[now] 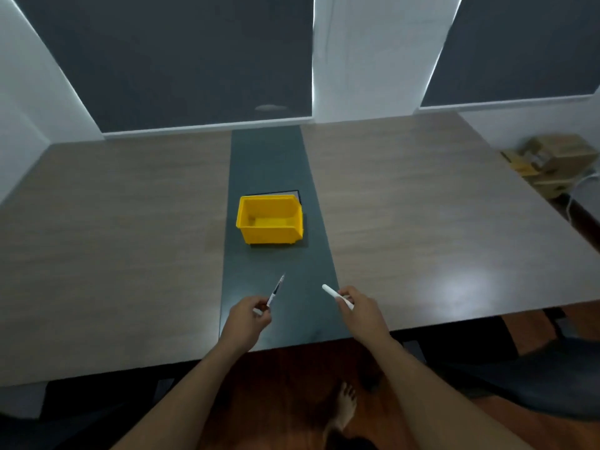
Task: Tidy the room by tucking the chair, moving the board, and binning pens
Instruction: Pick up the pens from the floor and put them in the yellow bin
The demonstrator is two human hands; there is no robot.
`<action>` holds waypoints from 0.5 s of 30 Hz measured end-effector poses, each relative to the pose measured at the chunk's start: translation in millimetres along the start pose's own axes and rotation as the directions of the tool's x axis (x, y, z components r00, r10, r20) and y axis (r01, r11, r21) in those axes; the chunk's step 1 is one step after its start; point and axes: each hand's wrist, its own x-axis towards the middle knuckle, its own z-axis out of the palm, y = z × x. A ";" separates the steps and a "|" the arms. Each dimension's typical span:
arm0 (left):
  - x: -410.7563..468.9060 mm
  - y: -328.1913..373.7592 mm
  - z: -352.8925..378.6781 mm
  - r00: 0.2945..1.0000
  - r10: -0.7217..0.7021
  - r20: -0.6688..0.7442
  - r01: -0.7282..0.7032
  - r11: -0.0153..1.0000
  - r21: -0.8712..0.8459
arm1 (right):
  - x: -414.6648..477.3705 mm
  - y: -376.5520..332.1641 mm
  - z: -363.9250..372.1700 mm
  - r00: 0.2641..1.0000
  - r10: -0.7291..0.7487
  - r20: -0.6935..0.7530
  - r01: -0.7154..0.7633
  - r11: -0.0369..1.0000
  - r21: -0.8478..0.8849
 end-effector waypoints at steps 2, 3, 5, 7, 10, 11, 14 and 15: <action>22.1 8.3 -6.1 1.000 -0.017 -0.007 0.017 0.999 -0.042 | 33.8 -8.9 -7.3 0.999 -0.008 0.047 0.007 1.000 0.004; 33.9 12.5 -8.7 0.999 -0.025 -0.021 0.023 0.998 -0.063 | 51.4 -13.6 -11.6 0.998 -0.014 0.067 0.014 1.000 0.002; 55.6 21.4 -13.2 0.997 -0.046 -0.061 0.039 0.992 -0.119 | 86.3 -22.4 -19.2 0.995 -0.049 0.084 0.050 0.999 -0.006; 73.4 28.1 -15.2 0.992 -0.072 -0.106 0.052 0.982 -0.183 | 116.0 -29.9 -24.2 0.990 -0.092 0.105 0.096 0.995 -0.026; 97.6 31.9 -20.7 0.983 -0.116 -0.145 0.080 0.970 -0.229 | 152.5 -38.9 -23.6 0.982 -0.107 0.156 0.116 0.992 -0.051; 102.8 32.3 -23.3 0.981 -0.121 -0.152 0.083 0.968 -0.237 | 159.6 -40.7 -21.6 0.980 -0.110 0.167 0.120 0.991 -0.051; 126.1 30.2 -35.3 0.975 -0.141 -0.171 0.098 0.967 -0.235 | 185.3 -49.6 -10.5 0.970 -0.126 0.206 0.139 0.989 -0.049; 135.5 29.1 -40.7 0.973 -0.148 -0.175 0.104 0.966 -0.237 | 194.8 -54.0 -6.5 0.968 -0.127 0.215 0.140 0.989 -0.047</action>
